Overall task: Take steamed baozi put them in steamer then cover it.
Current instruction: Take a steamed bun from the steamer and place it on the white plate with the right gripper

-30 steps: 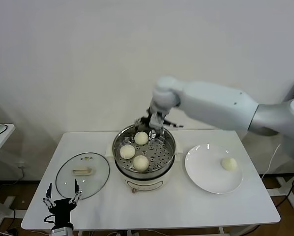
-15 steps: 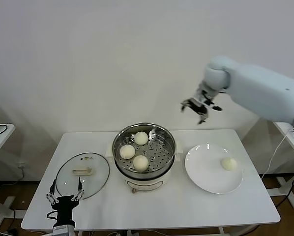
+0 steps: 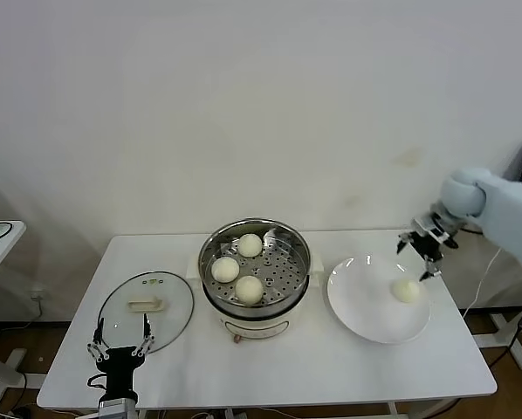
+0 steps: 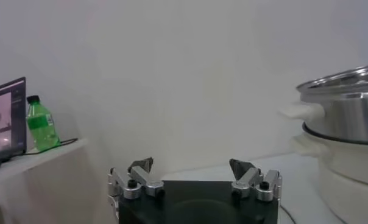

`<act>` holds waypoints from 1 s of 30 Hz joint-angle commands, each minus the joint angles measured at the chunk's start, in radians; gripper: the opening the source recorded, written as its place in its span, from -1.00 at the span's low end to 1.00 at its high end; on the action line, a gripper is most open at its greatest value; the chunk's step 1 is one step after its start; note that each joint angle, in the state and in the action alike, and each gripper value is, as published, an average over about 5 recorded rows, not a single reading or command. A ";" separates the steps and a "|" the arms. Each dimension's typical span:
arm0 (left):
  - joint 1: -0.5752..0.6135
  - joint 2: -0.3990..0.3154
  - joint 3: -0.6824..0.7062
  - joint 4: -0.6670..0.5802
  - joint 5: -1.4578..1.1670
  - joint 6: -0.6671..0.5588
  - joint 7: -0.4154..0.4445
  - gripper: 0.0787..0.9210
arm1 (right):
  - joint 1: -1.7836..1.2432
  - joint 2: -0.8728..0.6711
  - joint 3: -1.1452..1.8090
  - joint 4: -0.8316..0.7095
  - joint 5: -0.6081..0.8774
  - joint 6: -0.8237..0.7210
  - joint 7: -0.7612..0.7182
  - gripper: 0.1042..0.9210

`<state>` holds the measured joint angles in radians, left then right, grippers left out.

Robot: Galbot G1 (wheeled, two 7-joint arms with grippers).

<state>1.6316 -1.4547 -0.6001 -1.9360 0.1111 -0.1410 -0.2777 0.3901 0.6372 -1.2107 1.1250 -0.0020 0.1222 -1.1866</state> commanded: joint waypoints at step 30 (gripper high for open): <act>0.008 0.001 -0.034 0.012 -0.012 -0.004 0.001 0.77 | -0.337 0.245 0.355 -0.406 -0.312 0.048 0.083 0.76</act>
<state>1.6398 -1.4529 -0.6350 -1.9262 0.0984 -0.1449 -0.2772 0.0851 0.8332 -0.8973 0.7900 -0.2596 0.1597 -1.1099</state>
